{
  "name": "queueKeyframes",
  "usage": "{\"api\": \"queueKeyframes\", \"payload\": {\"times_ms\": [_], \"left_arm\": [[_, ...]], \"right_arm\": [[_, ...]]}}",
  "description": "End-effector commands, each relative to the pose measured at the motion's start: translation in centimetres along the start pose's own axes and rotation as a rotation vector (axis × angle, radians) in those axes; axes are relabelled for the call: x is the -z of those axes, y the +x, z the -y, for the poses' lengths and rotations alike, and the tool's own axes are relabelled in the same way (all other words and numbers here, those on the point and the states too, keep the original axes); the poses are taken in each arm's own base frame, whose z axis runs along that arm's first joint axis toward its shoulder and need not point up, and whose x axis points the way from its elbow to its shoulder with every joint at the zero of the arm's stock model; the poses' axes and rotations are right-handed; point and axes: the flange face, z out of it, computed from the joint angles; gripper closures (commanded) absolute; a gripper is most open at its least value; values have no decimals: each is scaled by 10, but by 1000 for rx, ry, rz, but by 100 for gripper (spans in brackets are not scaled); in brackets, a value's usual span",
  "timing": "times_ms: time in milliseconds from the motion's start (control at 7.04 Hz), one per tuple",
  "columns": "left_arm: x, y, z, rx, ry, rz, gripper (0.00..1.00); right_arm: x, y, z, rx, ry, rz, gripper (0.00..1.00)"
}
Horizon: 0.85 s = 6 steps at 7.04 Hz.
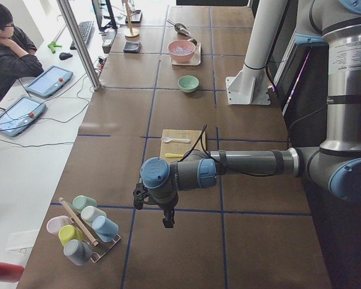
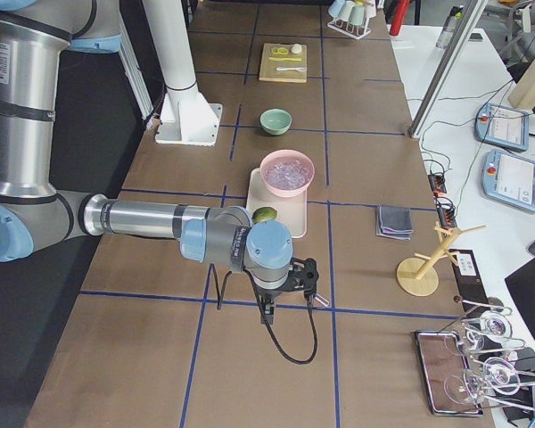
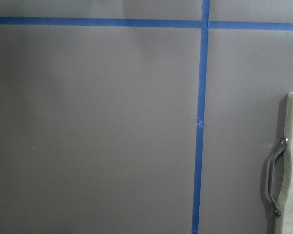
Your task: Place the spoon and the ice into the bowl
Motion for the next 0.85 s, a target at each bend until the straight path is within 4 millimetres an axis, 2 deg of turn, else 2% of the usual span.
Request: {"api": "queueKeyframes", "payload": {"times_ms": [0,284,426,568,710], "left_arm": [[13,15,5,-30,28,0,0],[25,37,24,-78,49,2,0],[35,66,29,-133,70,4,0],[49,117,43,-226,93,7,0],[50,162,59,-248,97,0,0]], "right_arm": [[4,-5,4,10,8,0,0],[17,-17,17,38,34,-1,0],[17,-17,18,41,35,0,0],[18,-22,21,48,38,5,0],[32,-38,38,81,66,10,0]]}}
